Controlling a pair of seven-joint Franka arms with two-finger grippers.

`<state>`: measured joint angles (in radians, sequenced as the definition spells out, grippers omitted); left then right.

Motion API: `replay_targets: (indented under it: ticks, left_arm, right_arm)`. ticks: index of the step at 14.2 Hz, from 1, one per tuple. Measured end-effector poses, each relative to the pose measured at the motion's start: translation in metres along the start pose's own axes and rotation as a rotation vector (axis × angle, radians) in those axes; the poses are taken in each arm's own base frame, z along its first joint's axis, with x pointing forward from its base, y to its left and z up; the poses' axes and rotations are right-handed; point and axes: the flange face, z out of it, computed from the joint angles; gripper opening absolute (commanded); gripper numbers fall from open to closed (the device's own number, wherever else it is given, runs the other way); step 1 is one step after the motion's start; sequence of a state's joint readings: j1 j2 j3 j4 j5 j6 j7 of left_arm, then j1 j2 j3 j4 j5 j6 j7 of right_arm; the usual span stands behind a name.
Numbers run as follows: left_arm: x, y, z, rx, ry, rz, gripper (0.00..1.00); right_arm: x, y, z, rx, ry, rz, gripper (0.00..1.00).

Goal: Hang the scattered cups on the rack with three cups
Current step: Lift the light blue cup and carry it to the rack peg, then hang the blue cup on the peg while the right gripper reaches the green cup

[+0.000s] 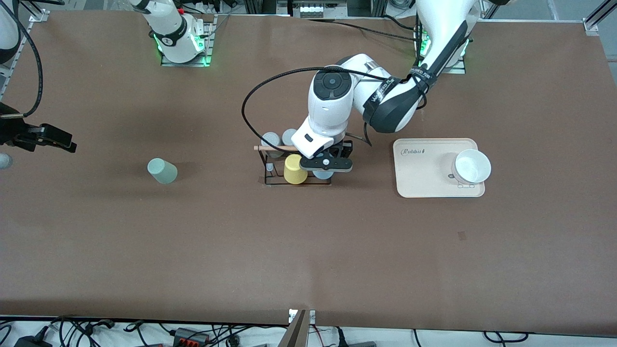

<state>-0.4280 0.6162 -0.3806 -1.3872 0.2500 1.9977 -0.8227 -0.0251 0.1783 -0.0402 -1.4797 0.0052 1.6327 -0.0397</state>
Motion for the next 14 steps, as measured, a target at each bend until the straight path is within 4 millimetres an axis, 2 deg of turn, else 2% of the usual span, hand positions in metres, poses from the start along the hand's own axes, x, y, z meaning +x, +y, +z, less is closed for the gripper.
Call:
replay_targets:
  ticks: [5,9,14]
  left_arm:
    - [0.0,0.001,0.012,0.008,-0.011,0.005,0.29]
    - [0.0,0.011,0.021,-0.027,0.013,0.015,0.29]
    - [0.002,0.01,0.03,-0.016,0.021,0.091,0.29]
  right_arm:
    - [0.0,0.0,0.0,0.0,0.0,-0.001,1.0]
    - [0.0,0.0,0.0,0.0,0.0,-0.001,1.0]
    - [0.0,-0.001,0.0,0.0,0.0,-0.003,1.0]
